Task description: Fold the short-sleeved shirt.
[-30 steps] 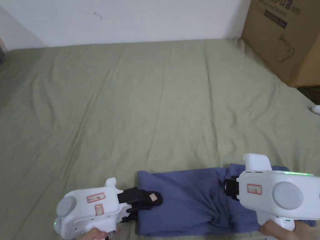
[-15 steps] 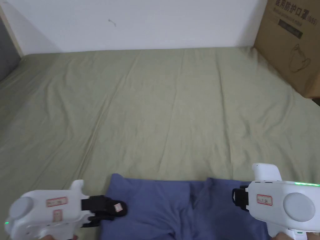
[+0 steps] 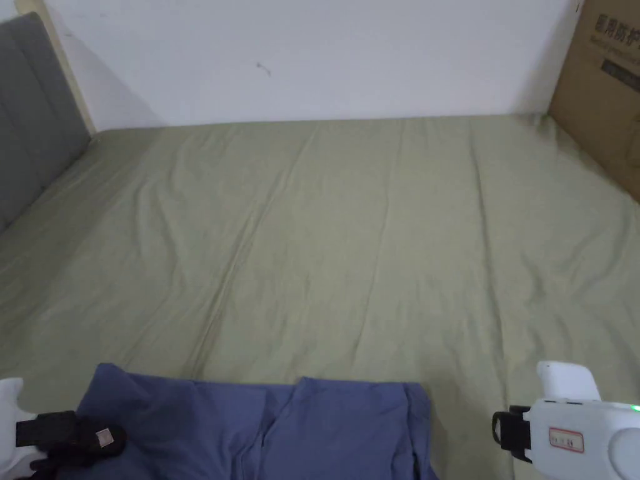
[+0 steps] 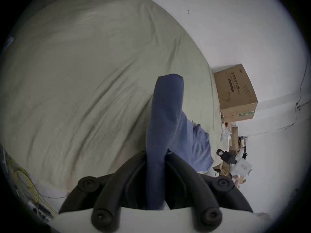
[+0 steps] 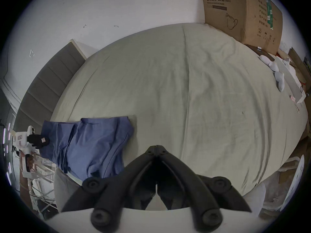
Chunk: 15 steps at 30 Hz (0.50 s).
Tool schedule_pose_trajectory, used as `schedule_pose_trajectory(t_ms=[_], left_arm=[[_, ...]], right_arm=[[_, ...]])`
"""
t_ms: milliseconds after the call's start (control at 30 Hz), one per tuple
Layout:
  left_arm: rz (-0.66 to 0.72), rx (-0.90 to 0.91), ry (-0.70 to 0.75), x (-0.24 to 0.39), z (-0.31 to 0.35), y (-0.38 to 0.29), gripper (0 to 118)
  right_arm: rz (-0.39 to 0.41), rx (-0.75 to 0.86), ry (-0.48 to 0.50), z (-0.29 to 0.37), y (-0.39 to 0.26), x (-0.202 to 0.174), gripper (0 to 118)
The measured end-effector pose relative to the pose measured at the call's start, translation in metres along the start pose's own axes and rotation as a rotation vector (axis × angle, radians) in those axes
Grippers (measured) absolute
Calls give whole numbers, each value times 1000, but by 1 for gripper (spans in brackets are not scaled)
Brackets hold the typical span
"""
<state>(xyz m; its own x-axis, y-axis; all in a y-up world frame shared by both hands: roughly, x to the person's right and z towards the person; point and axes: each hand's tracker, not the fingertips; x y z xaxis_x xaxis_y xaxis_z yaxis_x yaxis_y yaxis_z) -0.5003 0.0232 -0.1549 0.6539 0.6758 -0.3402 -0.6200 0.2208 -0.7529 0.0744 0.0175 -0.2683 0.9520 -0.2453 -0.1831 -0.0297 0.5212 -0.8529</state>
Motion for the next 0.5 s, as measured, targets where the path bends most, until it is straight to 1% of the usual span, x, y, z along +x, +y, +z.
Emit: schedule_pose_trajectory(t_ms=[67,200,233,267,333,400,467,500], left_arm=[[-30,29,0,25,-1,1,8],[-121,30,58,88,-2,-5,8],[-154,40,39,103,-4,-8,8],[-153,28,31,118,-9,-10,8],[-152,9,36,145,-23,-13,8],[-213,-28,19,175,-45,-22,8],[-281,-61,4,198,-69,-32,8],[-293,-86,-7,209,-84,-39,8]], right_arm=[[-10,-1,0,2,-2,6,0],[-44,10,-11,10,-4,20,0],[-56,20,-8,13,-4,23,0],[-72,30,-2,15,-4,27,0],[-94,41,8,16,-4,34,0],[-115,46,6,17,-6,42,0],[-121,46,2,18,-9,47,0],[-122,46,-2,19,-10,49,0]])
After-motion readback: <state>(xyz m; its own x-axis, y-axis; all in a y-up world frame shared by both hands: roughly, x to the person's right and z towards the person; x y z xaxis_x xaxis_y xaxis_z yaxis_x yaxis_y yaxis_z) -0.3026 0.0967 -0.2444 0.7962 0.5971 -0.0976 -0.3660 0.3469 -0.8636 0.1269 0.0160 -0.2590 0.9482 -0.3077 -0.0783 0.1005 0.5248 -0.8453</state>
